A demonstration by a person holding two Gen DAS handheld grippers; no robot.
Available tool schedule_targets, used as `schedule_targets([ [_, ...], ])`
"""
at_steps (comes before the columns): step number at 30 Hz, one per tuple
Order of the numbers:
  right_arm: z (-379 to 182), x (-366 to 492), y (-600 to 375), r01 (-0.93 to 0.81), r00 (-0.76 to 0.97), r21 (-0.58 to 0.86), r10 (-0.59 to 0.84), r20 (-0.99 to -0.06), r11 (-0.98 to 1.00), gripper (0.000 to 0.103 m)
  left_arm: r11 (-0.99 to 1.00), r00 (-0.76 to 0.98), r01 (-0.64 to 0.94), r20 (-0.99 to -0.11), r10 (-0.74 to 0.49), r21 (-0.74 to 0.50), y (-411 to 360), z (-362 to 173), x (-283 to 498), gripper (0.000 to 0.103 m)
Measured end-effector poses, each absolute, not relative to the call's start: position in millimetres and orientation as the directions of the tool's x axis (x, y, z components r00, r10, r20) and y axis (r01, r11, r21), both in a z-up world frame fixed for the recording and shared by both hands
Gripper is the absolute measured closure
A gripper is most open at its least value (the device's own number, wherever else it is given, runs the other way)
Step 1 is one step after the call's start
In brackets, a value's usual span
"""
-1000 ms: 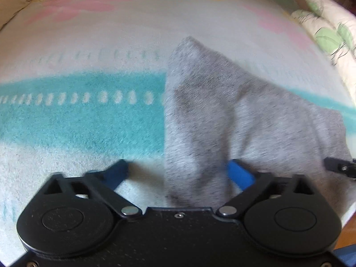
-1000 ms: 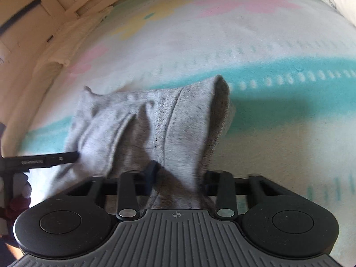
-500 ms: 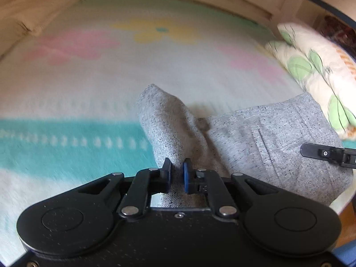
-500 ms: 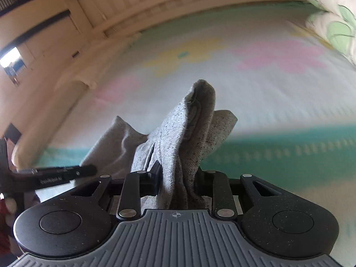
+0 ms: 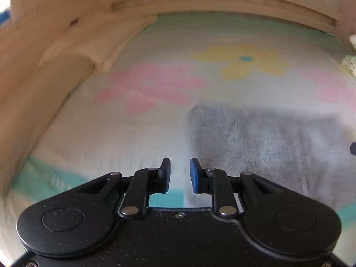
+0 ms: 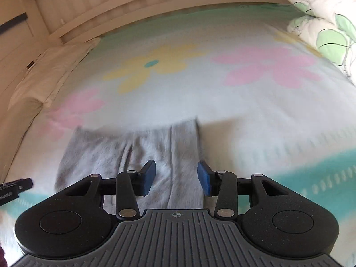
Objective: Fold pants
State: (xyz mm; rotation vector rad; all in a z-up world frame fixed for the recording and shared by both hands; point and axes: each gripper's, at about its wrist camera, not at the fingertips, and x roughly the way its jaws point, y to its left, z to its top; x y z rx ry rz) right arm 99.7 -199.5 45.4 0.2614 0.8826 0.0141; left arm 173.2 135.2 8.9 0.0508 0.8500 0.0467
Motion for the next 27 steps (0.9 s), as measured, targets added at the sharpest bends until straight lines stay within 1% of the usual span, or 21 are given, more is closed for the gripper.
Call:
schedule_targets([
  [2, 52.3, 93.4, -190.8, 0.045, 0.647, 0.214, 0.135, -0.751, 0.976, 0.062, 1.000, 0.642, -0.006, -0.767, 0.012, 0.010, 136.1, 7.7, 171.1, 0.073],
  [4, 62.0, 81.2, -183.7, -0.005, 0.674, 0.185, 0.140, -0.726, 0.983, 0.062, 1.000, 0.642, 0.009, -0.767, 0.008, 0.018, 132.5, 10.1, 163.9, 0.073],
  [5, 67.0, 74.6, -182.1, -0.022, 0.685, 0.182, 0.148, -0.713, 0.983, 0.061, 1.000, 0.646, 0.015, -0.763, 0.002, 0.015, 130.8, 12.6, 158.7, 0.071],
  [6, 70.3, 68.5, -180.3, -0.035, 0.695, 0.188, 0.159, -0.701, 0.981, 0.061, 1.000, 0.648, 0.018, -0.762, -0.005, 0.009, 128.7, 15.7, 151.8, 0.066],
  [9, 80.2, 57.8, -175.9, -0.061, 0.700, 0.203, 0.187, -0.689, 0.977, 0.059, 0.999, 0.651, 0.031, -0.757, -0.047, -0.035, 121.1, 28.4, 135.8, 0.065],
  [12, 92.3, 50.3, -164.0, -0.078, 0.705, 0.194, 0.191, -0.683, 0.978, 0.059, 0.997, 0.662, 0.050, -0.746, -0.076, -0.057, 111.1, 40.5, 118.2, 0.054],
  [15, 101.4, 40.8, -161.7, -0.083, 0.700, 0.184, 0.189, -0.688, 0.979, 0.059, 0.996, 0.675, 0.077, -0.733, -0.085, -0.044, 105.4, 53.1, 98.3, 0.053],
  [18, 107.4, 26.2, -159.8, -0.074, 0.689, 0.151, 0.160, -0.707, 0.986, 0.059, 0.997, 0.693, 0.079, -0.718, -0.069, -0.019, 100.8, 58.6, 79.7, 0.046],
  [22, 103.1, 14.9, -161.3, -0.059, 0.692, 0.149, 0.148, -0.707, 0.987, 0.059, 0.998, 0.708, 0.064, -0.704, -0.055, -0.013, 97.8, 62.8, 65.1, 0.045],
  [25, 96.7, 14.3, -161.0, -0.038, 0.690, 0.148, 0.133, -0.711, 0.988, 0.059, 0.998, 0.711, 0.051, -0.701, -0.056, -0.029, 95.4, 60.2, 64.6, 0.045],
  [27, 95.7, 13.1, -160.2, -0.042, 0.691, 0.144, 0.132, -0.710, 0.989, 0.059, 0.999, 0.711, 0.050, -0.702, -0.048, -0.018, 91.8, 56.5, 67.1, 0.045],
])
